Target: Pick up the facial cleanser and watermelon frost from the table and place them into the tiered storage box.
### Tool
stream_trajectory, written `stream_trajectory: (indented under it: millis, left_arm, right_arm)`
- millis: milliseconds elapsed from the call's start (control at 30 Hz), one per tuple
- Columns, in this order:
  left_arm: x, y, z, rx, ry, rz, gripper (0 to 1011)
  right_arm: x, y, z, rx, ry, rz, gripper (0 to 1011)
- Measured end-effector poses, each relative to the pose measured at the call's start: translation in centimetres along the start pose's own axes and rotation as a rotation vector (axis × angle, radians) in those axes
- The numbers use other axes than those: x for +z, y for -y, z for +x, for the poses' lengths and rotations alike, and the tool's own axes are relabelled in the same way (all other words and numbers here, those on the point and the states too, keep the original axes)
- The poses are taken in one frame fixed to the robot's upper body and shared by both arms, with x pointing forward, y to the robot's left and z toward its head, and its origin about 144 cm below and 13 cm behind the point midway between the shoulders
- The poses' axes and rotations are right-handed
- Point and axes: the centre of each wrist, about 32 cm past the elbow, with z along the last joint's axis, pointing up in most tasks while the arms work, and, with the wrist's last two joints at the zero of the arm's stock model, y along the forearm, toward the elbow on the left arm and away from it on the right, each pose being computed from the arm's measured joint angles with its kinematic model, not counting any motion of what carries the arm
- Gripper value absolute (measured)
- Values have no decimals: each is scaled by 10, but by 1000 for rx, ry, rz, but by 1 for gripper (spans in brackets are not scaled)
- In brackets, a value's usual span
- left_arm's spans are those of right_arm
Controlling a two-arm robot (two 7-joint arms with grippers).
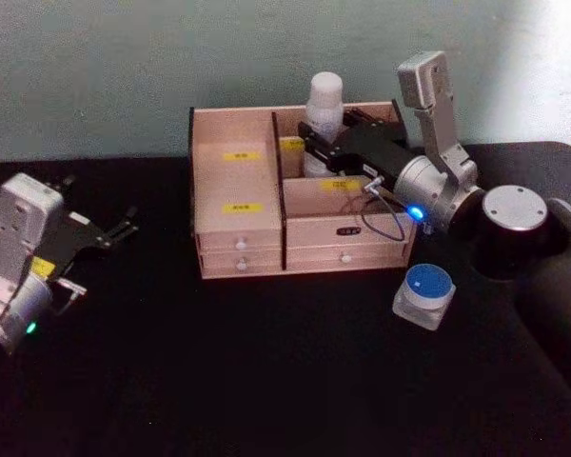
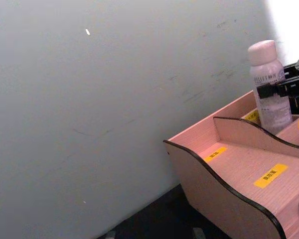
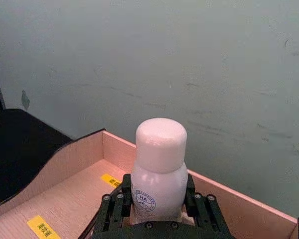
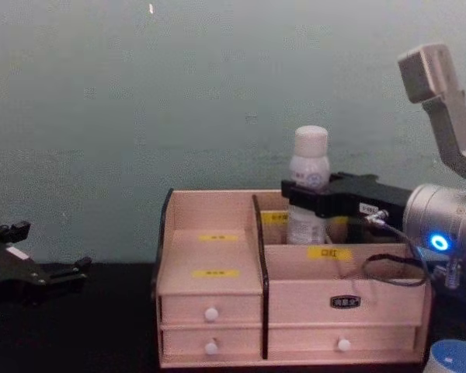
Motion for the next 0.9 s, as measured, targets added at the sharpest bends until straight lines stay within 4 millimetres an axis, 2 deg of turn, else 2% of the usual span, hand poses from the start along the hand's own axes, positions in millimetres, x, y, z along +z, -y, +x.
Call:
stream_trajectory:
  millis: [900]
  left_arm:
    - [0, 0, 0, 0, 0, 0, 1001]
  right_arm:
    - [-13, -7, 1, -10, -14, -56, 590]
